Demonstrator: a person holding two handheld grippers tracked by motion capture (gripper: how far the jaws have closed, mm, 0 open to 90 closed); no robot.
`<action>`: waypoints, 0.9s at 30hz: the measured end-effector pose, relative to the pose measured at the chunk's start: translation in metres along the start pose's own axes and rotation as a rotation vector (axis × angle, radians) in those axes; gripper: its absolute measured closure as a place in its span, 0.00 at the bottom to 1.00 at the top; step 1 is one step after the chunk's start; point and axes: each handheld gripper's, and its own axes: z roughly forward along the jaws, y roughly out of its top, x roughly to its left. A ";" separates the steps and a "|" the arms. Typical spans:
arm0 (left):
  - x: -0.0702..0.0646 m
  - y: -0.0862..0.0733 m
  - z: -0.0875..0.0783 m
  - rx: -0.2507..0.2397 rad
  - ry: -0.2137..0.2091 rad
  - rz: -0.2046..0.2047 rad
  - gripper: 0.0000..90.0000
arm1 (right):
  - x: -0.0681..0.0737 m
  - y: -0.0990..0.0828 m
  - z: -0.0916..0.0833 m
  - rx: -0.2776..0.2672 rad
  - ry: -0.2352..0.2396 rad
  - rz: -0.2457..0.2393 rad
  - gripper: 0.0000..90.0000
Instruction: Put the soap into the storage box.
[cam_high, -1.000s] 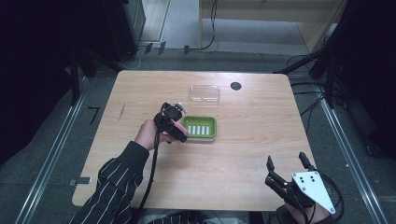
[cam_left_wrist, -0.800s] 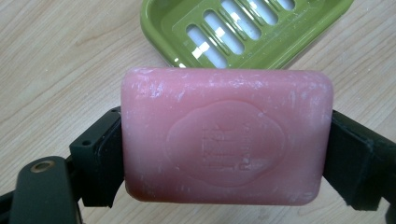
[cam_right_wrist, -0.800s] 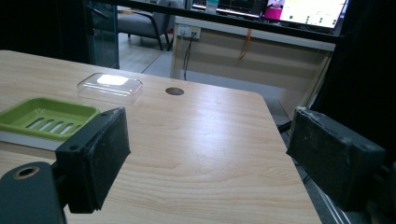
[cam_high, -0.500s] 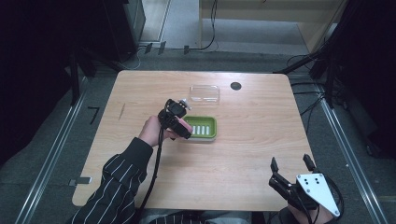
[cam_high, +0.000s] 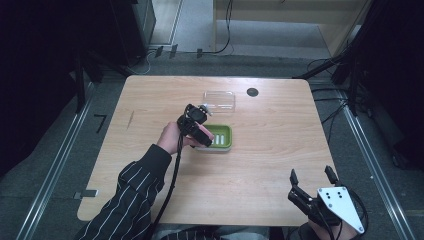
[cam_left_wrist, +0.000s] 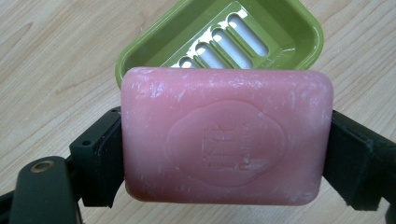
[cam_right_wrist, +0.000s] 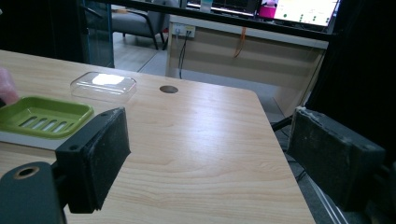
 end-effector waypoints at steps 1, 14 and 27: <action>-0.001 0.000 0.000 -0.002 0.000 -0.001 0.15 | 0.000 0.000 0.000 0.000 0.001 -0.002 0.14; 0.004 0.000 0.001 -0.017 -0.001 -0.034 0.15 | 0.002 0.001 0.000 -0.002 -0.002 -0.007 0.14; 0.002 0.009 0.004 -0.026 -0.006 -0.048 0.15 | 0.001 0.001 -0.001 0.001 -0.004 -0.009 0.14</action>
